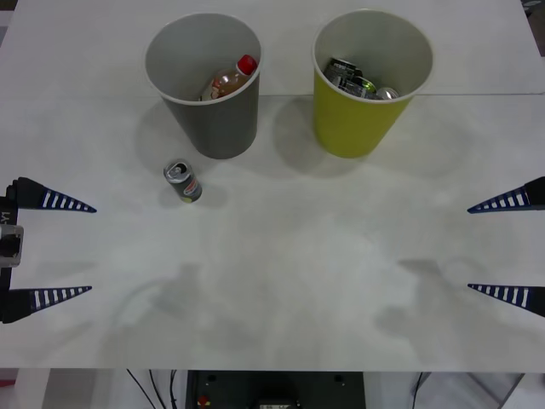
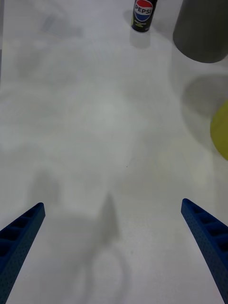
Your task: Put the can into the green bin and the plastic bottle into the gray bin
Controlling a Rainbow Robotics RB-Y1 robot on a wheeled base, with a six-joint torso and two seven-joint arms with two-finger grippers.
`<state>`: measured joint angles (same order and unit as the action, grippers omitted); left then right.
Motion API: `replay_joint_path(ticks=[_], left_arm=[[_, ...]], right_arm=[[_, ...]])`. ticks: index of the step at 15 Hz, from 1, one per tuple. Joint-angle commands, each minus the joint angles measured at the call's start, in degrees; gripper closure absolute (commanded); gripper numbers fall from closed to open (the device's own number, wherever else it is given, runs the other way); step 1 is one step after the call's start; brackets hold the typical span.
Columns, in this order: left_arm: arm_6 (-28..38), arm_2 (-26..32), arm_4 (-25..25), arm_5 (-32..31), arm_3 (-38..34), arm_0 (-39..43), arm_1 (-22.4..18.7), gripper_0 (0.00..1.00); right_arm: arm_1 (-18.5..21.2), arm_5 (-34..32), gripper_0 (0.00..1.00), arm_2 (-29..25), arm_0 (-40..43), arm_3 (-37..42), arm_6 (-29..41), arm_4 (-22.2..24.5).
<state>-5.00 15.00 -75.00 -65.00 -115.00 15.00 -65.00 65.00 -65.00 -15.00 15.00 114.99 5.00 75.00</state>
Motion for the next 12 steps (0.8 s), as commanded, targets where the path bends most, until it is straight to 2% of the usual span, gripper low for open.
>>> replay_joint_path(ticks=[1, 8, 12], left_arm=[[0.0, 0.0, 0.0, 0.0, 0.0, 0.0, 0.0, 0.0], [2.2, -0.2, 0.6, 0.3, 1.7, 1.1, 1.1, 0.0], [10.1, -0.2, 3.7, 4.4, 1.6, 3.6, 3.3, 0.0]], right_arm=[[0.0, 0.0, 0.0, 0.0, 0.0, 0.0, 0.0, 0.0], [0.0, 0.0, 0.0, 0.0, 0.0, 0.0, 0.0, 0.0], [0.0, 0.0, 0.0, 0.0, 0.0, 0.0, 0.0, 0.0]])
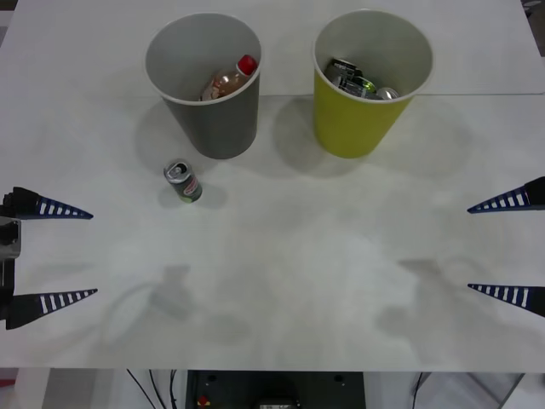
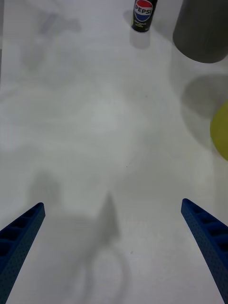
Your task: Put the can into the green bin and the plastic bottle into the gray bin
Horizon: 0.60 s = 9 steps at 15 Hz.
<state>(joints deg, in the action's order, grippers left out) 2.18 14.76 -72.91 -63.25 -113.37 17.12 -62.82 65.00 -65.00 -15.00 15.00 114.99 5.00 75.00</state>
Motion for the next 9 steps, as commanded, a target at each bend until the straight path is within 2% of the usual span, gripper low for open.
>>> replay_joint_path(ticks=[1, 4, 9], left_arm=[[4.6, 0.0, 1.9, 4.8, -0.5, 2.4, 2.0, 0.0], [10.2, -1.6, 1.9, 11.4, -1.3, 4.1, 3.9, 0.0], [10.7, -9.1, 2.3, 26.4, -1.2, 4.3, 3.9, 0.0]], right_arm=[[0.0, 0.0, 0.0, 0.0, 0.0, 0.0, 0.0, 0.0], [0.0, 0.0, 0.0, 0.0, 0.0, 0.0, 0.0, 0.0], [0.0, 0.0, 0.0, 0.0, 0.0, 0.0, 0.0, 0.0]])
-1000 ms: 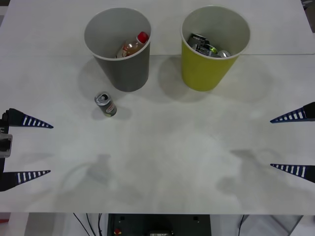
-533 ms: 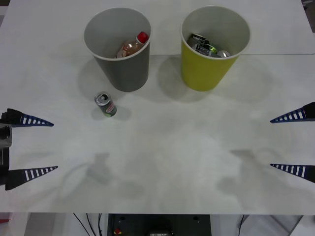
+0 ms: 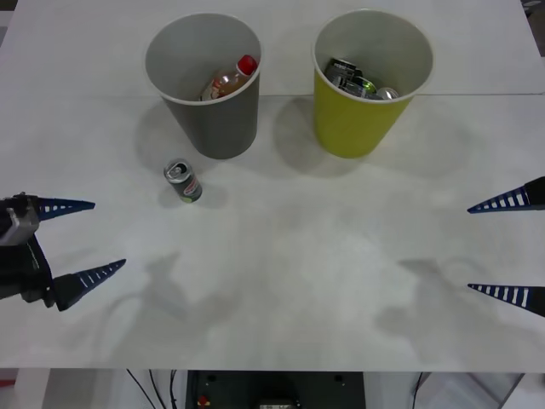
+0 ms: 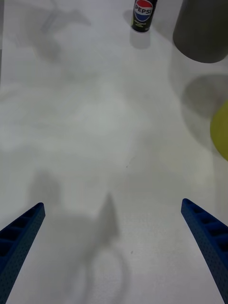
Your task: Put the can into the green bin and the plastic bottle into the gray bin
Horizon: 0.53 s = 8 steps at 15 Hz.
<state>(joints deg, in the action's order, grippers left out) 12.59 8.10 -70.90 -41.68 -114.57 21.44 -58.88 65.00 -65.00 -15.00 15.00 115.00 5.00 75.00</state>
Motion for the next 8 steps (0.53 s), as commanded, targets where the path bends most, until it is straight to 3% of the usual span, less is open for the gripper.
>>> replay_joint_path(ticks=[1, 5, 8], left_arm=[[0.2, -4.2, 0.9, 8.2, 0.0, 0.0, 0.0, 0.0], [-0.2, -9.2, 2.2, 17.4, 0.0, -0.2, 0.1, 0.0], [-1.0, -10.7, 2.2, 20.1, 0.4, -0.7, 2.3, 0.0]], right_arm=[[0.0, 0.0, 0.0, 0.0, 0.0, 0.0, 0.0, 0.0], [0.0, 0.0, 0.0, 0.0, 0.0, 0.0, 0.0, 0.0], [0.0, 0.0, 0.0, 0.0, 0.0, 0.0, 0.0, 0.0]])
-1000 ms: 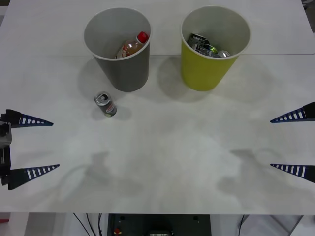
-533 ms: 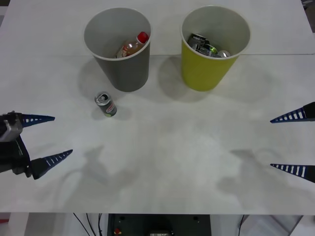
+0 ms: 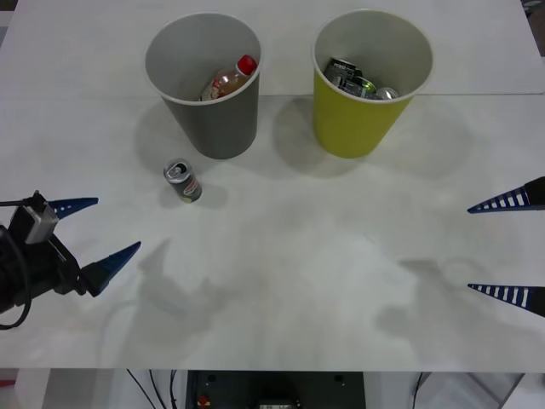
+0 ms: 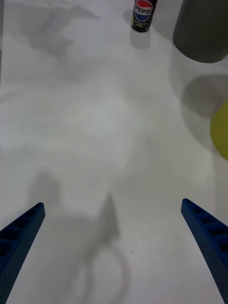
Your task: Put the can into the green bin and the plastic bottle into the gray bin
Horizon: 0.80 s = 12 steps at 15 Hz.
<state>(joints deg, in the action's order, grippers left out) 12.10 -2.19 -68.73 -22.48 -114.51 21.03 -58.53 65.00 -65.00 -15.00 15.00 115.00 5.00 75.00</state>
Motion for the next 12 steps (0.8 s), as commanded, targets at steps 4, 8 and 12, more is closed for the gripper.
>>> replay_joint_path(ticks=[4, 8, 12], left_arm=[[-2.3, -0.4, -0.6, 0.9, 1.7, -0.7, 7.9, 0.0], [-11.9, -0.4, 2.0, -1.5, 7.1, -3.5, 14.7, 0.0], [-21.4, -0.4, 7.3, -5.6, 14.5, -7.3, 20.1, 0.0]], right_arm=[[0.0, 0.0, 0.0, 0.0, 0.0, 0.0, 0.0, 0.0], [0.0, 0.0, 0.0, 0.0, 0.0, 0.0, 0.0, 0.0], [0.0, 0.0, 0.0, 0.0, 0.0, 0.0, 0.0, 0.0]])
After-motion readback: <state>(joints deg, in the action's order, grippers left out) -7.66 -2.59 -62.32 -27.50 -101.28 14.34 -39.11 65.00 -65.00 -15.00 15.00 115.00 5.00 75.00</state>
